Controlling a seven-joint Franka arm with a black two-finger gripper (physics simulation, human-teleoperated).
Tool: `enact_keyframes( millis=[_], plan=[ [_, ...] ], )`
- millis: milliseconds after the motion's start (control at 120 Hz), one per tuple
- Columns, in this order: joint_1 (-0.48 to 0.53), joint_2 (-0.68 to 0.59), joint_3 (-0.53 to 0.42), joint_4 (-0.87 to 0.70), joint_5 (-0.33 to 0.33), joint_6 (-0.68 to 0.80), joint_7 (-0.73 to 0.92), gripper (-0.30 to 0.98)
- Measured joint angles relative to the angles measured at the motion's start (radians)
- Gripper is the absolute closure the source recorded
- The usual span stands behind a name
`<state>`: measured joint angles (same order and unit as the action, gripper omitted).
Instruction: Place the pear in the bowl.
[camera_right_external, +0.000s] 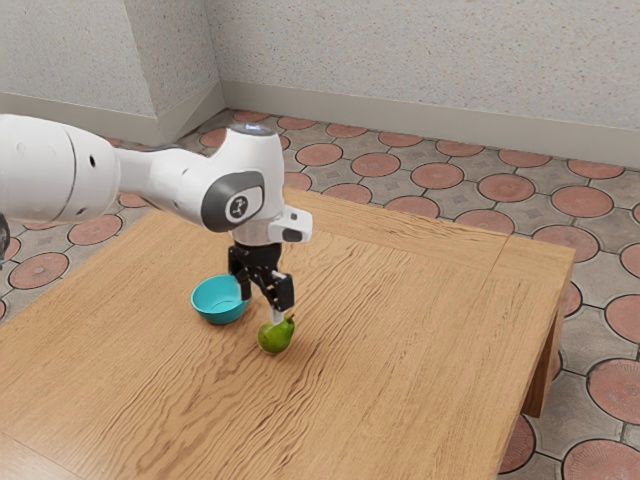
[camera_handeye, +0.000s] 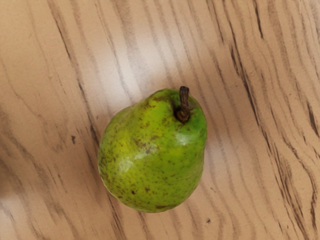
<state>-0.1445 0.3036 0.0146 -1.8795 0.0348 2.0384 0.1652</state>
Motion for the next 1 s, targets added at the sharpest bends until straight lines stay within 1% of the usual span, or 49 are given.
enact_keyframes(
  millis=[100,467,667,933,1000],
  plan=[
    [0.002,0.042,-0.003,0.019,-0.001,0.012,0.011,0.0],
    [0.006,0.13,-0.001,0.032,-0.016,0.04,0.041,0.0],
    [0.007,0.182,-0.001,0.078,-0.021,0.054,0.056,0.0],
    [0.006,0.205,-0.003,0.081,-0.024,0.062,0.074,0.0],
    [0.007,0.207,-0.003,0.081,-0.024,0.063,0.077,0.03]
  ],
)
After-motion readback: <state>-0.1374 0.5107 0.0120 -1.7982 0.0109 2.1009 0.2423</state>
